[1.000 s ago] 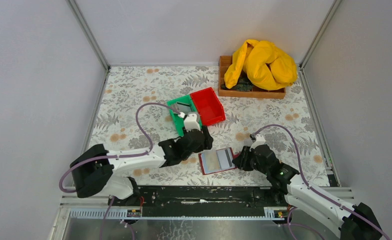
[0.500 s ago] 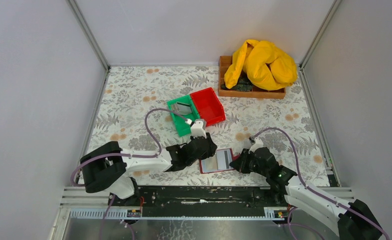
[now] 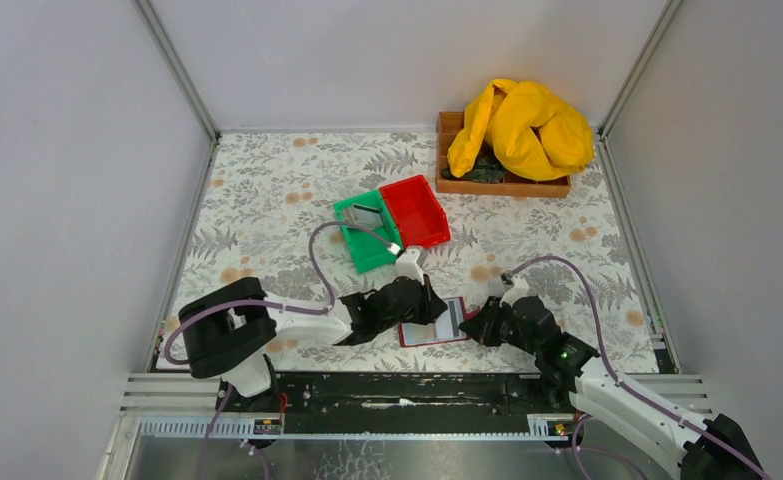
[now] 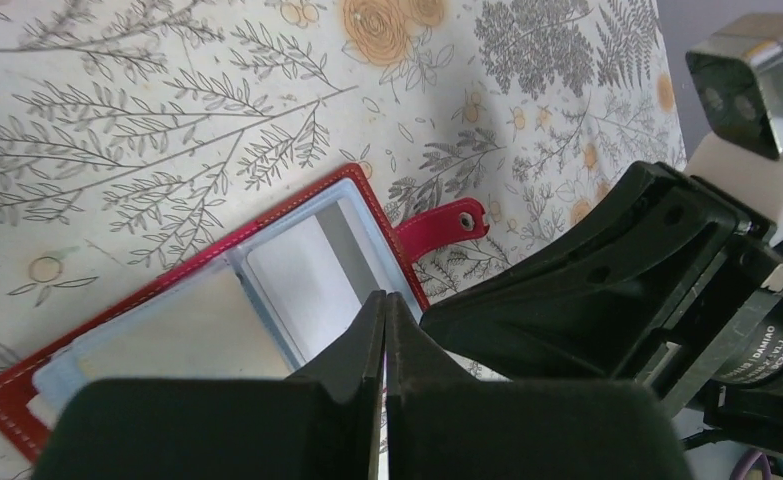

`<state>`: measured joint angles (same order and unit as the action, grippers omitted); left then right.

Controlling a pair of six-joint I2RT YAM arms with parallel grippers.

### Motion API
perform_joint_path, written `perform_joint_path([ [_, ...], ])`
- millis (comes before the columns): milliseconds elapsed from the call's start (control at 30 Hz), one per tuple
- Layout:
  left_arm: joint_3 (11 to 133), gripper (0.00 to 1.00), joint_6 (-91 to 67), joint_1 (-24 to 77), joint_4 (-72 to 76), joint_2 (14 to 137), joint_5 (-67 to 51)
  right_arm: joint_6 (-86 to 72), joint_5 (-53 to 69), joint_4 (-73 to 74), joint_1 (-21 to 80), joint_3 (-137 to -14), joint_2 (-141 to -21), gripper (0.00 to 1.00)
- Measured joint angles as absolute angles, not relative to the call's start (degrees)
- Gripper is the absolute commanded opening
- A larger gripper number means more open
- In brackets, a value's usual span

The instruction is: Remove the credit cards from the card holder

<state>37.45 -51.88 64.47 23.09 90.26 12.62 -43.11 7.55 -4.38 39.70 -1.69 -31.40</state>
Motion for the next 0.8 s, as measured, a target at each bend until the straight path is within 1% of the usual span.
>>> perform_joint_path([
  [100, 37.45, 0.0, -52.51, 64.47, 25.26, 92.71, 10.59, -43.13, 6.35, -2.68, 39.7, -1.72, -31.05, 0.14],
  [267, 36.4, 0.0, -54.76, 64.47, 27.64, 96.2, 8.73, -43.16, 4.4, -0.47, 39.72, -1.72, -29.76, 0.18],
  [467, 32.38, 0.0, -57.1, 64.47, 29.69, 96.31, 8.32, -43.16, 2.15, 0.84, 39.75, -1.72, -28.45, 0.2],
  [667, 31.09, 0.0, -58.26, 64.47, 31.55, 96.31, 8.34, -43.11, 1.96, 0.45, 39.75, -1.74, -31.05, 0.21],
  [800, 30.65, 0.0, -58.76, 64.47, 32.34, 96.33, 8.34, -43.11, 1.98, -0.34, 39.72, -1.76, -31.66, 0.24],
])
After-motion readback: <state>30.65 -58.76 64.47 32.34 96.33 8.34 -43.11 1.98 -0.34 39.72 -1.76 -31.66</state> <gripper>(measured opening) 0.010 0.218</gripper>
